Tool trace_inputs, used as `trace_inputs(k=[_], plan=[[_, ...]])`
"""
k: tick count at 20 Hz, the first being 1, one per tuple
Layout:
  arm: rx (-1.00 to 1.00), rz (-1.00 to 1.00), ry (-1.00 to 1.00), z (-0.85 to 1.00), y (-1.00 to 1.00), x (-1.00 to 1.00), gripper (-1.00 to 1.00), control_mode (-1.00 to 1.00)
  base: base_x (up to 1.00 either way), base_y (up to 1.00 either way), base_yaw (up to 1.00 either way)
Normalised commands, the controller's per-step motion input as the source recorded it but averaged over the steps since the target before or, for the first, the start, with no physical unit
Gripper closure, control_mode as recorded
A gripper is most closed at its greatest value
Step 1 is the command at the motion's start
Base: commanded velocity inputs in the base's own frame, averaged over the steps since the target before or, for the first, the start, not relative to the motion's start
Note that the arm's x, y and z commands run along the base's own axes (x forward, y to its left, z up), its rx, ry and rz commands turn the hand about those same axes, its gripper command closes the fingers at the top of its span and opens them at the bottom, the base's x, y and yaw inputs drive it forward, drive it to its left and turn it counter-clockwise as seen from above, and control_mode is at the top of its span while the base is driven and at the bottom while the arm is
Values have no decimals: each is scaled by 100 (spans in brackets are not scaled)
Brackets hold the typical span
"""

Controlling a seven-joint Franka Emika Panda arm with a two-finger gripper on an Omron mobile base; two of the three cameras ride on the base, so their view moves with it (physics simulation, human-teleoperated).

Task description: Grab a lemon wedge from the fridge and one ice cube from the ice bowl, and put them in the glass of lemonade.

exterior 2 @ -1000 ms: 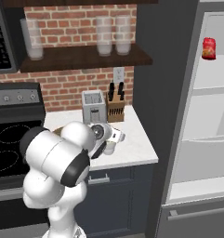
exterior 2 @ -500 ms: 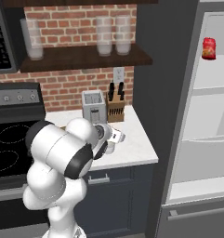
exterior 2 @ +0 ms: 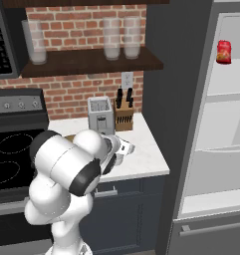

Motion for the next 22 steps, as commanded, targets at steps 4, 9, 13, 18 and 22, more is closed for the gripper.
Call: trace_inputs(k=[4, 9, 13, 18, 22], plan=[[0, 0, 0, 54, 0, 0, -100, -100, 0, 0, 0], [0, 0, 0, 49, 0, -2, -100, -100, 0, 0, 0], [0, 0, 0, 49, 0, -17, -100, -100, 0, 0, 0], [0, 0, 4, 50, -1, -89, -100, -100, 0, 0, 0], [0, 0, 4, 69, -14, -100, -100, -100, 0, 0, 0]])
